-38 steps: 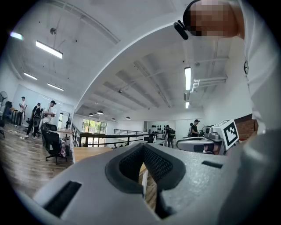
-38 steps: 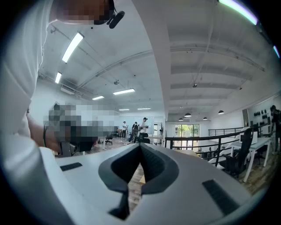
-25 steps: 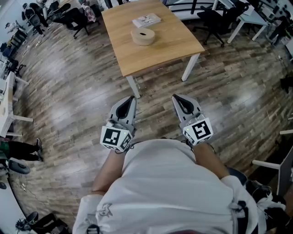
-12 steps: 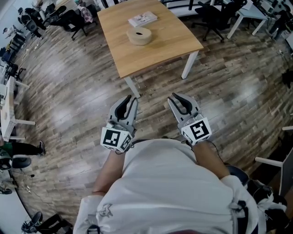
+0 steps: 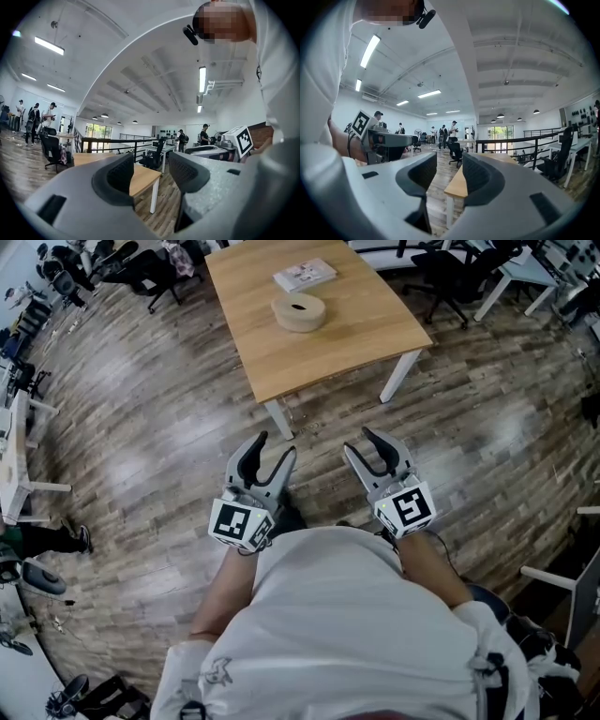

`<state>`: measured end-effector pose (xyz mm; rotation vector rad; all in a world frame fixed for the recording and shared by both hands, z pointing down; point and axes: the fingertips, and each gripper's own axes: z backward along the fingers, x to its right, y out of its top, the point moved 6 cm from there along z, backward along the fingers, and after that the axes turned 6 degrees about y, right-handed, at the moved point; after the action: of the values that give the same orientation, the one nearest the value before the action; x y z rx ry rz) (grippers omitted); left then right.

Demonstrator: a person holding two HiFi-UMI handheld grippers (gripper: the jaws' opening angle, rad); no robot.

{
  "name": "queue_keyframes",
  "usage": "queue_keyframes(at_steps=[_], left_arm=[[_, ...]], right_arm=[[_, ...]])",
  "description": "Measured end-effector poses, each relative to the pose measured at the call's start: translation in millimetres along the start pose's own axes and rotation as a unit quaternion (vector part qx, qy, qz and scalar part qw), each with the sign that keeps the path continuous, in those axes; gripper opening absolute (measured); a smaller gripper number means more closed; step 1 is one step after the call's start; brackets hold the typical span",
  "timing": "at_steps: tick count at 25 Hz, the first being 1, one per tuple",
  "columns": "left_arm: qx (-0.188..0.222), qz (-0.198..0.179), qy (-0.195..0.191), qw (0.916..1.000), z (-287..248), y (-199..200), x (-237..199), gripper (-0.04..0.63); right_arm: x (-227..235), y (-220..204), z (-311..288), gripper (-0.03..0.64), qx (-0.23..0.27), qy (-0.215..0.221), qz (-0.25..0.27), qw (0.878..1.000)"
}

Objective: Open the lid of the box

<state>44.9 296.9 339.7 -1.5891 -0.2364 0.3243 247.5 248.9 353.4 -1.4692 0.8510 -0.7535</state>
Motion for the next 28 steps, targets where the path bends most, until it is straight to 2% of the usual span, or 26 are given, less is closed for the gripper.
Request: queue_keyframes(at_steps=[8,17,24,28], left_arm=[[-0.009,0.023,-0.029,0.9993,-28,-5,-91,0.225],[-0.007,0.021,-0.073,0.9971,-55,14,-191,0.225],[-0.026,0.027,-0.09,0.9953,-68,-2,-239,0.225],[-0.032,0.032,-0.096,0.9943,-84,-7,-251,0.225]], right_arm=[[4,3,-93,0.179,-0.018,-0.01,0.001,1.0],[-1,24,-189,0.179,-0.026,-0.039,0.009,0.999],[1,14,-233,0.179,-0.038,-0.056,-0.005,0.998],[12,11,-248,0.179,-0.045,-0.059,-0.005,0.997]])
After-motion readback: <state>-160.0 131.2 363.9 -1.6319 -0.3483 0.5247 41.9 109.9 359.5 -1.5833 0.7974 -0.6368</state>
